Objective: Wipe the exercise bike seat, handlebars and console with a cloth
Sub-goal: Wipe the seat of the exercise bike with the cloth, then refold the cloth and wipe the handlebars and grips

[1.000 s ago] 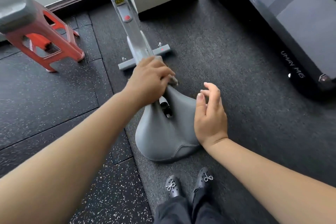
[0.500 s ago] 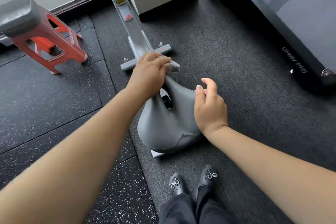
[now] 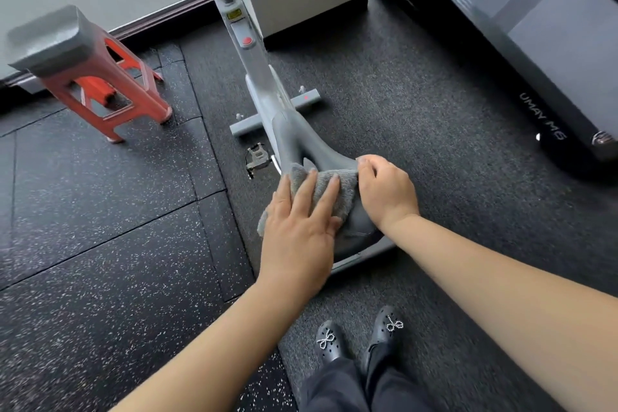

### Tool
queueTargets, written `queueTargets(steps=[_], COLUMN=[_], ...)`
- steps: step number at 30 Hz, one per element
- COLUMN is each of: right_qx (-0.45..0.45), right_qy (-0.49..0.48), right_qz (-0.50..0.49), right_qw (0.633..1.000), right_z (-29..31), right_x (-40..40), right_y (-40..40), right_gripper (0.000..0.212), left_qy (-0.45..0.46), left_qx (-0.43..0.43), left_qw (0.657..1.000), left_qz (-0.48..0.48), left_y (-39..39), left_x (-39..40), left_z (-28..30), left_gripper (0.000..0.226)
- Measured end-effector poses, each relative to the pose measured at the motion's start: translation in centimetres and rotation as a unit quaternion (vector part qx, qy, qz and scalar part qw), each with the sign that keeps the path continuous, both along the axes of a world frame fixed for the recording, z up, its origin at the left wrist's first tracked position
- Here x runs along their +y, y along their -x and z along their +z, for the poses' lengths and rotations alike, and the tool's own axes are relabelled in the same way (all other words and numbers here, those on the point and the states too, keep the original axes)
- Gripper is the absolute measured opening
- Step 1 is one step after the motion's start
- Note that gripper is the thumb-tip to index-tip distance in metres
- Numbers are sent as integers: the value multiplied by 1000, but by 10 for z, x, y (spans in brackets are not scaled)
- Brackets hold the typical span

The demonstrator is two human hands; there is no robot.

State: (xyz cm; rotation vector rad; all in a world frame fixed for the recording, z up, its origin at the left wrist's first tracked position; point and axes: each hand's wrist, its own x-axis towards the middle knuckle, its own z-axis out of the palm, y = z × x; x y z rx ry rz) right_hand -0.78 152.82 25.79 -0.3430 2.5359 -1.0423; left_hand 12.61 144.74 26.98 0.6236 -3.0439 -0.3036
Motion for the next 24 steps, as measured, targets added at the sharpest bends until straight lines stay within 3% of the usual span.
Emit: queueTargets(steps=[6,11,13,17,21,24], right_qx=[-10,-65,-62,4,-90,-107], right_qy=[-9,-16,12,133,240,279], right_qz=[6,46,36,12,102,92], right_qw=[1000,997,997,991,961,950], right_z=[1,4,8,44,90,102], right_x=[-1,2,6,15,14,22], right_y=[0,8,10,21,40,64], right_gripper=[33,34,34,27,19,21], left_qy=[-48,-208,-228,-224,-250,-279], left_qx=[38,62,82,196,225,229], left_qw=[997,972,963,953,941,931], left_qz=[-53,84,114,63,-47,-60], left_y=[-24,16,26,38,65,88], left_x=[-18,-50,-61,-40,-8,4], left_z=[-7,2,15,52,73,75], left_gripper=[49,52,50,51,54,58])
